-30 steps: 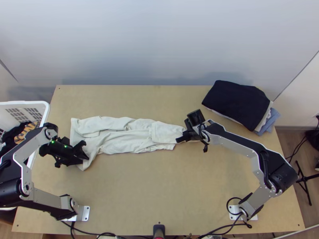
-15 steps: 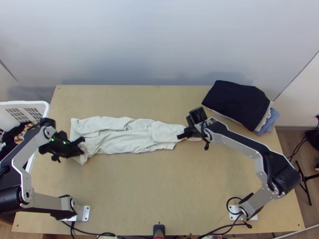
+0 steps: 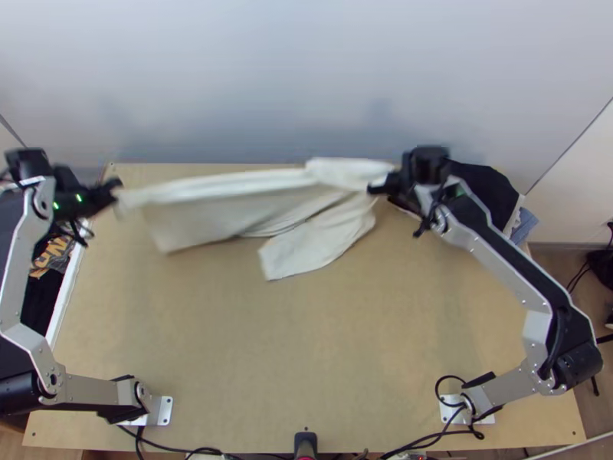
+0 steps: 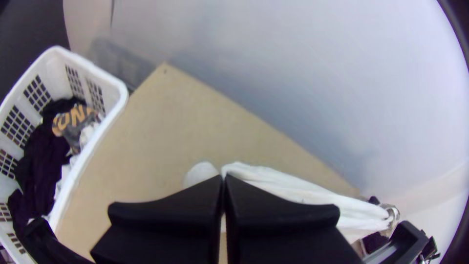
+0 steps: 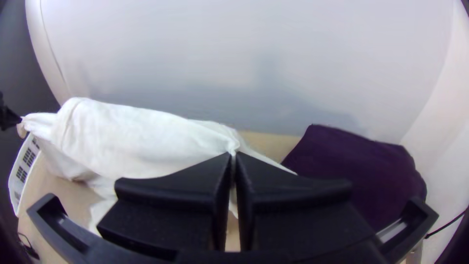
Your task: Fold the t-shirt
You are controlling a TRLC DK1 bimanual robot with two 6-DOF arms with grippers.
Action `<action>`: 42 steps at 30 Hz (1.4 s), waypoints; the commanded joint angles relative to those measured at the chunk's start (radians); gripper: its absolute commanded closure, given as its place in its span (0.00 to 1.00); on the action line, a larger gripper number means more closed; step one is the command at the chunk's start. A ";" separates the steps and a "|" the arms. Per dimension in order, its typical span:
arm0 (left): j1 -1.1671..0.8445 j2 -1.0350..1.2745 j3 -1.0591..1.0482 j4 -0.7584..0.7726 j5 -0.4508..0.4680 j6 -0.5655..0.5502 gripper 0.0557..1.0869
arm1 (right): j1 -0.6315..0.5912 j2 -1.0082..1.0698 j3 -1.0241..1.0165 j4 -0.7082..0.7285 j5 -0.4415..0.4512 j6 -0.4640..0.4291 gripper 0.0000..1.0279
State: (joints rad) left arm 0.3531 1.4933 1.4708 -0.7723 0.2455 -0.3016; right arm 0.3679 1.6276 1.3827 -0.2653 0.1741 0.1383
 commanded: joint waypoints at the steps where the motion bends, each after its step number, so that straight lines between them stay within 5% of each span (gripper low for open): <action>1: -0.020 -0.005 0.206 0.202 -0.107 -0.037 0.97 | -0.090 0.015 0.228 0.008 0.041 0.004 0.97; 12: -0.017 -0.077 0.355 0.378 -0.210 -0.011 0.97 | -0.060 -0.046 0.542 0.003 0.041 -0.051 0.97; 22: 0.007 -0.421 0.066 0.444 -0.201 0.039 0.97 | 0.095 -0.555 0.268 -0.060 0.004 -0.157 0.97; 26: -0.019 -0.508 -0.167 0.387 -0.189 0.058 0.97 | 0.098 -0.715 0.001 -0.207 -0.012 -0.029 0.97; 33: -0.118 -0.501 -0.512 0.380 -0.184 0.102 0.97 | 0.108 -0.784 -0.436 -0.218 -0.042 0.101 0.97; 42: -0.172 -0.335 -0.765 0.573 -0.184 0.148 0.97 | 0.112 -0.436 -0.771 0.037 -0.179 0.285 0.97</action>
State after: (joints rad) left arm 0.2192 1.0534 0.8852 -0.2893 0.0555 -0.1814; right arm 0.4713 0.9802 0.8486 -0.3691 0.0811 0.3191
